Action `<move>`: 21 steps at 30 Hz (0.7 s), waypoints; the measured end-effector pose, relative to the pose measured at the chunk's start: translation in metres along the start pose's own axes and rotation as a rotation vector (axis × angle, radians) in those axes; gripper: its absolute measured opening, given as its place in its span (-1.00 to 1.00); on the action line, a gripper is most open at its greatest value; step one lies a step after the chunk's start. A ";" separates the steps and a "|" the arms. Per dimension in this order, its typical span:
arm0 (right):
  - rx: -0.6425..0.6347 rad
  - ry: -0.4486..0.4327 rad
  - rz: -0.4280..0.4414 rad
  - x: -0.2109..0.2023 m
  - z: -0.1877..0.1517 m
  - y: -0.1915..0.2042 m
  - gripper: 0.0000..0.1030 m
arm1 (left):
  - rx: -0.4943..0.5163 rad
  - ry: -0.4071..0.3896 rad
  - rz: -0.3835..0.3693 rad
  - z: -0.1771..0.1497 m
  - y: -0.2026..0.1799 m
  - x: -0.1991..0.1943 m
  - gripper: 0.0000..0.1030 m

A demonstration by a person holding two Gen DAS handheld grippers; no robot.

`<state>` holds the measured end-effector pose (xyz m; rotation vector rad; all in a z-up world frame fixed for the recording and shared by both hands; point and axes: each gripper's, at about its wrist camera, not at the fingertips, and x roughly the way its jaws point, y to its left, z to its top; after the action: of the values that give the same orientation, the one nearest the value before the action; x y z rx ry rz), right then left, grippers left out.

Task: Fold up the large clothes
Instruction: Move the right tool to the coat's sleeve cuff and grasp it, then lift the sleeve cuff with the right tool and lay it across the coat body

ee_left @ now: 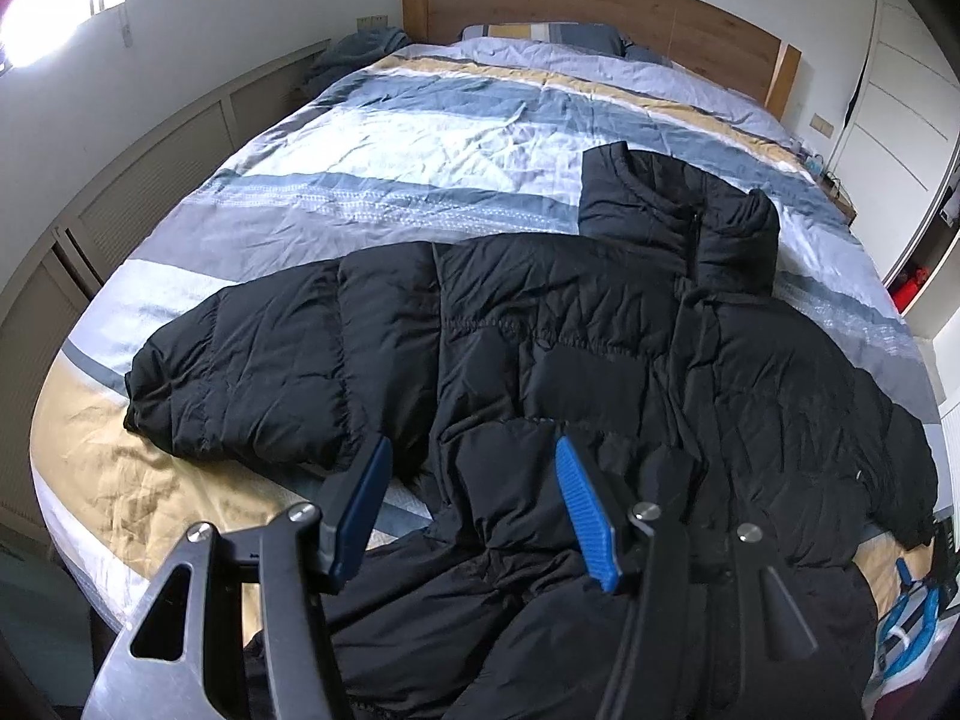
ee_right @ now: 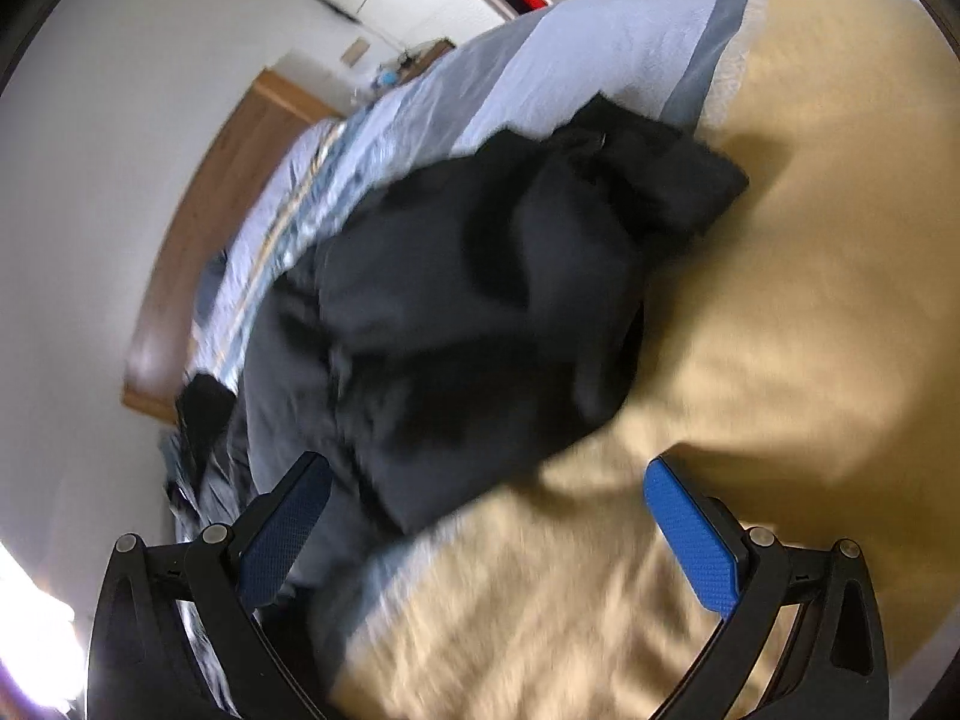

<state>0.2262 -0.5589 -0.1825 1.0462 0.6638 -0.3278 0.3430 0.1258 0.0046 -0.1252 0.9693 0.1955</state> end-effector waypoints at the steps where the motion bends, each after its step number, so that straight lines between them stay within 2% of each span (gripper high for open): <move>1: 0.025 -0.012 0.012 0.001 0.006 -0.003 0.99 | 0.002 0.003 0.004 -0.001 -0.001 0.001 0.07; 6: 0.096 -0.056 0.052 0.009 0.030 -0.009 0.99 | 0.010 0.015 0.008 -0.002 -0.005 0.005 0.07; 13: 0.157 -0.063 0.120 0.029 0.052 -0.003 0.97 | 0.020 0.031 0.013 -0.007 -0.007 0.007 0.07; 14: 0.160 -0.064 0.130 0.028 0.054 -0.004 0.79 | 0.021 0.034 0.017 -0.008 -0.006 0.007 0.07; 15: 0.164 -0.058 0.146 0.030 0.055 -0.004 0.38 | 0.022 0.036 0.020 -0.008 -0.005 0.007 0.07; 17: 0.178 -0.040 0.150 0.033 0.057 -0.007 -0.11 | 0.021 0.036 0.023 -0.009 -0.003 0.007 0.07; 21: 0.130 -0.043 0.154 0.026 0.059 0.004 -0.46 | 0.009 0.028 0.019 -0.010 0.003 0.002 0.07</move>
<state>0.2689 -0.6075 -0.1772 1.2042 0.5255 -0.2616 0.3361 0.1269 -0.0027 -0.1104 0.9992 0.2070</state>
